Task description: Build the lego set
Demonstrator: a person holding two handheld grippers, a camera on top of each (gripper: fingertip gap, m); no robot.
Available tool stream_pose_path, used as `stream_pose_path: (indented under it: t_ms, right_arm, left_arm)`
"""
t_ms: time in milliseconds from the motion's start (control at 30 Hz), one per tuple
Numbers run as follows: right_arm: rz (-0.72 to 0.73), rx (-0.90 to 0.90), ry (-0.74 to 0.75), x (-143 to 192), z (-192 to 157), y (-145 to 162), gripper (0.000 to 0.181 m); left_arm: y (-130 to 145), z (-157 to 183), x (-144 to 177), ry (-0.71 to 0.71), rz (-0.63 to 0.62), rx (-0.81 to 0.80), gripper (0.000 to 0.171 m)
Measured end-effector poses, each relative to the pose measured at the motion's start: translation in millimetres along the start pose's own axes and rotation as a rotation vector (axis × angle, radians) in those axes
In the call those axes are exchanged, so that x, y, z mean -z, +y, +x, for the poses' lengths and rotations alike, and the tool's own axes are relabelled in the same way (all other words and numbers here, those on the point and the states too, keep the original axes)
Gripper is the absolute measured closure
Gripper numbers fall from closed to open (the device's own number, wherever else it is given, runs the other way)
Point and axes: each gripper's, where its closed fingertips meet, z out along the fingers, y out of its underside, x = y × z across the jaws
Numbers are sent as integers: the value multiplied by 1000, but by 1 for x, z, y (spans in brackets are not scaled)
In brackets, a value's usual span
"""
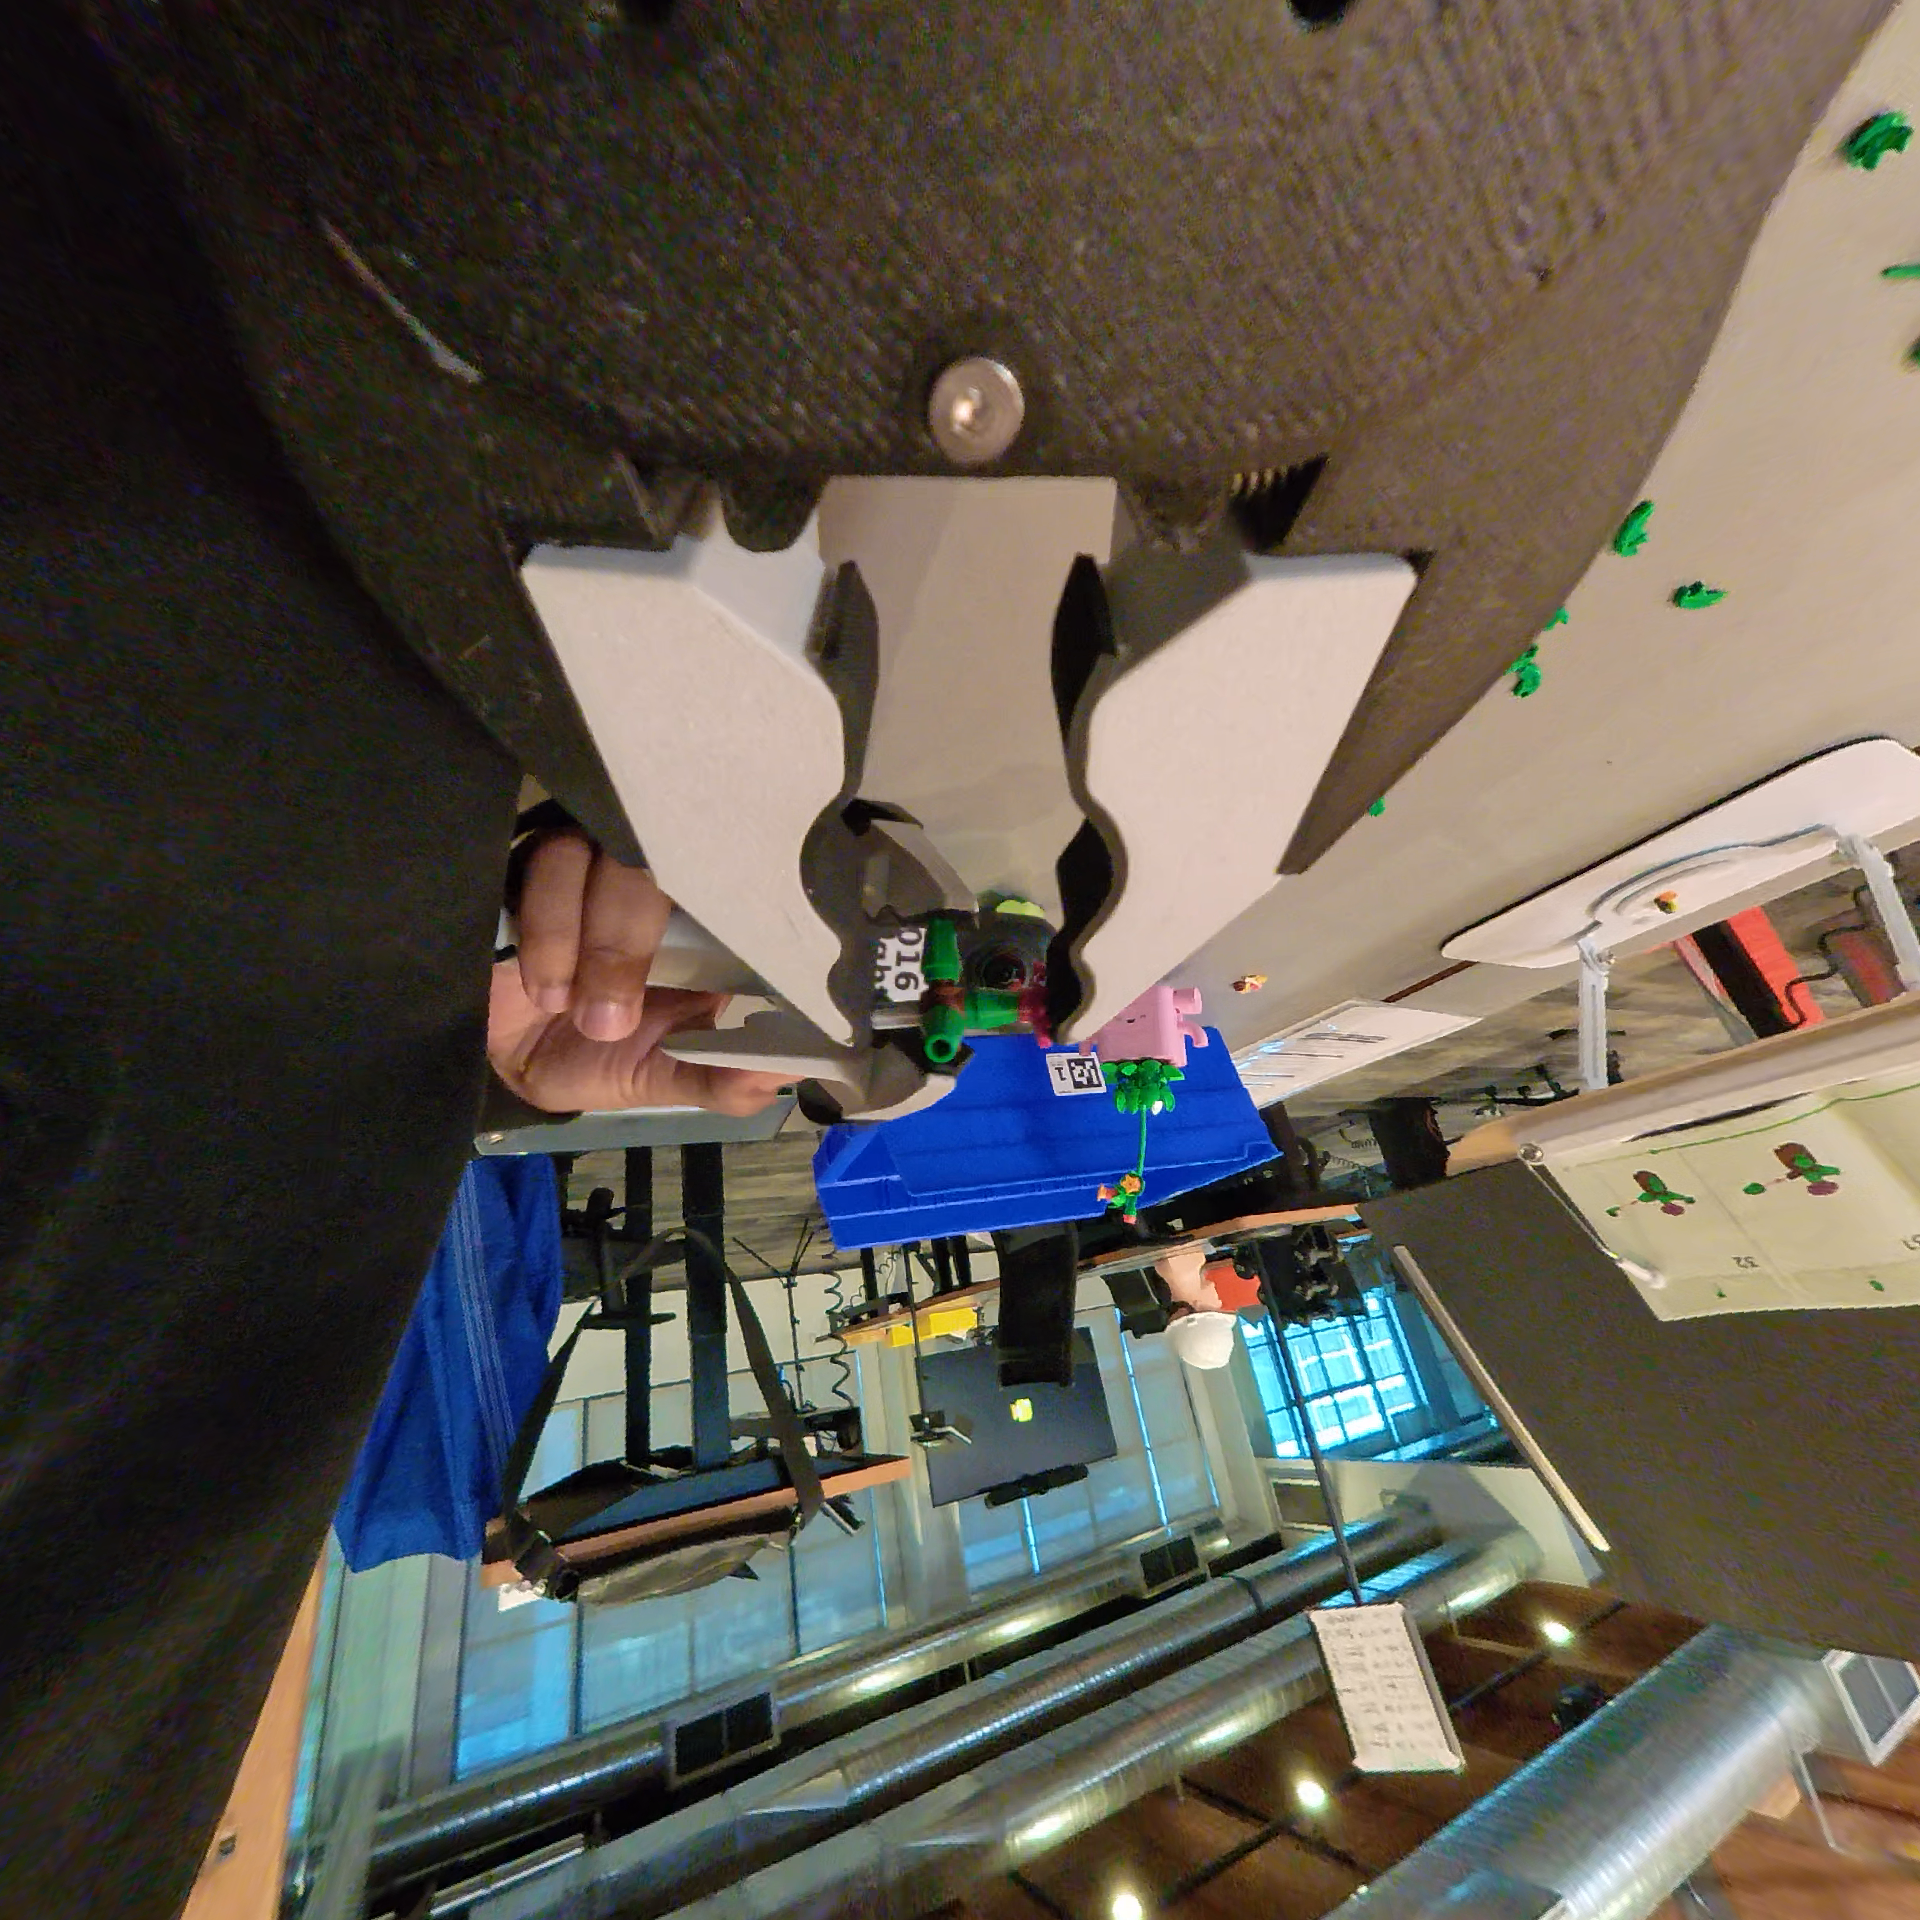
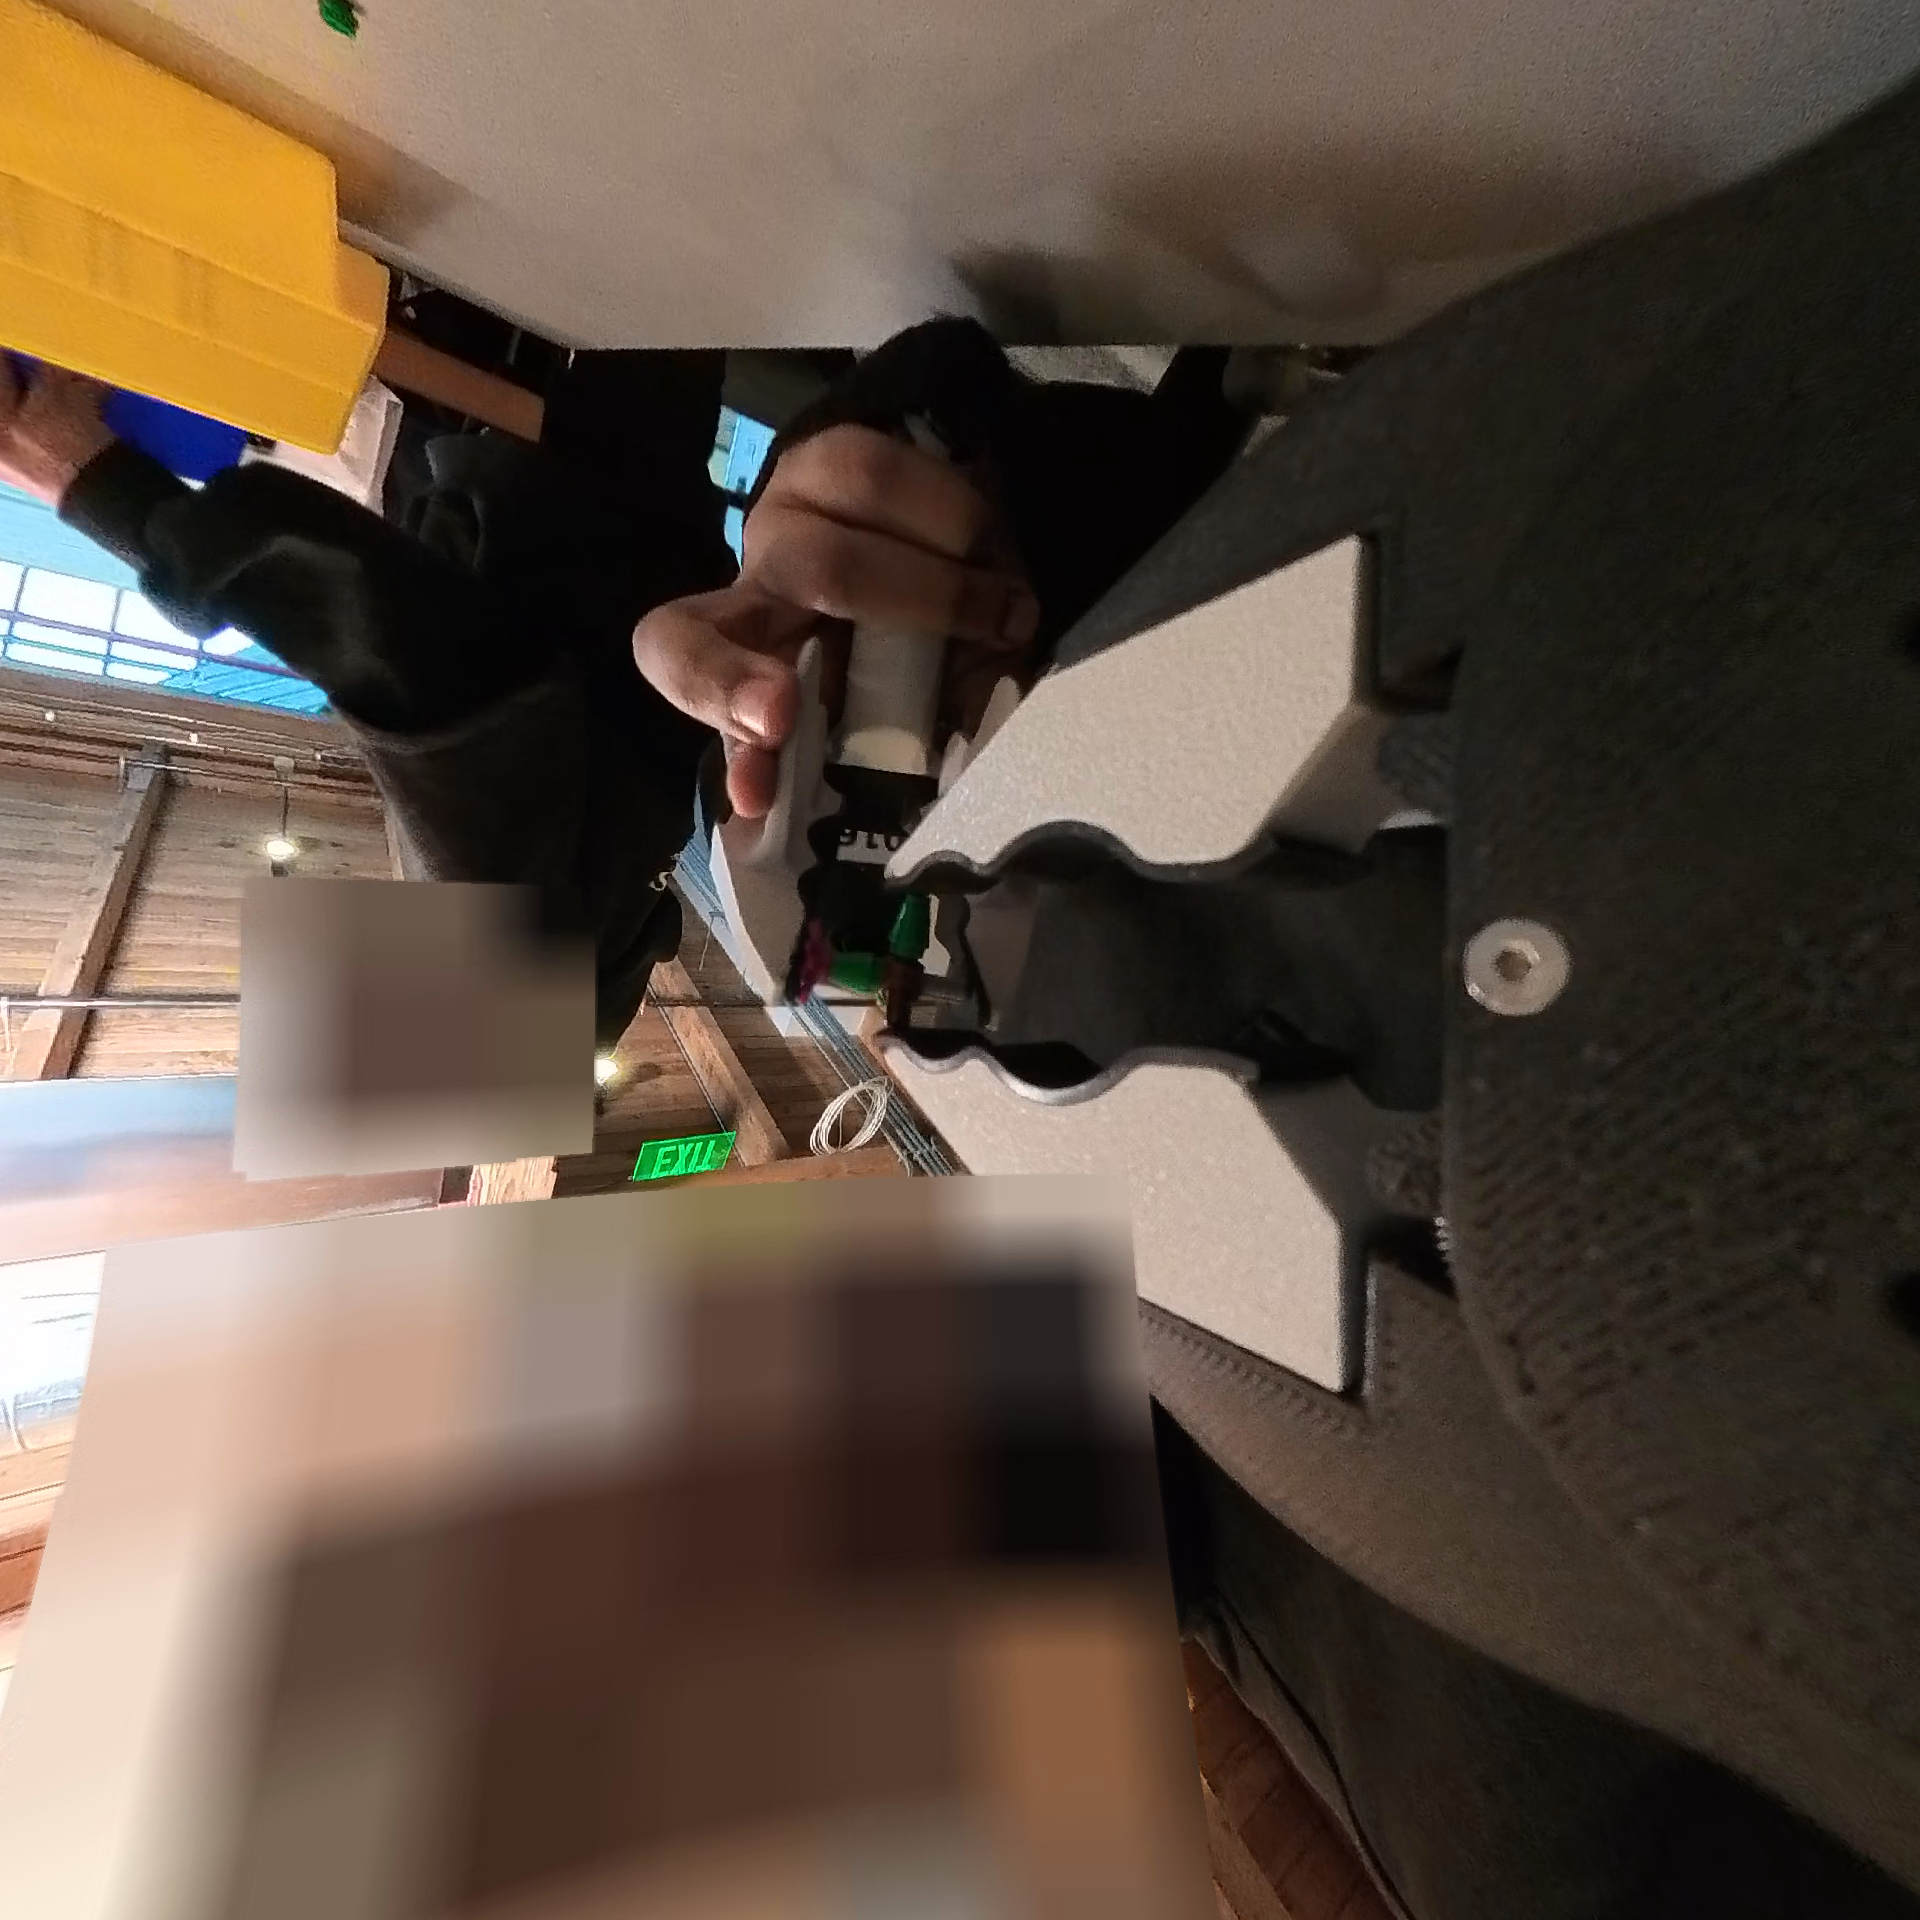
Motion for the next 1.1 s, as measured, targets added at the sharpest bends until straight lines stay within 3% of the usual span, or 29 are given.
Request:
stream_pose_path:
  t_ms: [200, 300, 467, 633, 767, 833, 1100]
  right_arm:
    - [13, 0, 8, 9, -3, -3, 164]
    - [-13, 85, 18, 23, -14, -3, 168]
    - [-84, 455, 419, 37, 11, -12, 167]
    - [-205, 870, 808, 42, 41, -30, 146]
    - [-366, 1067, 801, 24, 56, -25, 164]
    - [-420, 1095, 806, 16, 65, -30, 165]
    - [-547, 1263, 1043, 15, 84, -85, 166]
  left_arm:
    - [7, -4, -2, -25, -61, -31, 141]
    - [10, -13, 0, -62, -81, -31, 140]
    - [20, -53, 17, -224, -169, -78, 140]
    - [23, -124, 75, -503, -258, -84, 140]
    - [24, -159, 125, -657, -288, -48, 140]
    - [25, -166, 136, -684, -263, 2, 140]
    - [34, -167, 135, -656, -233, 87, 140]
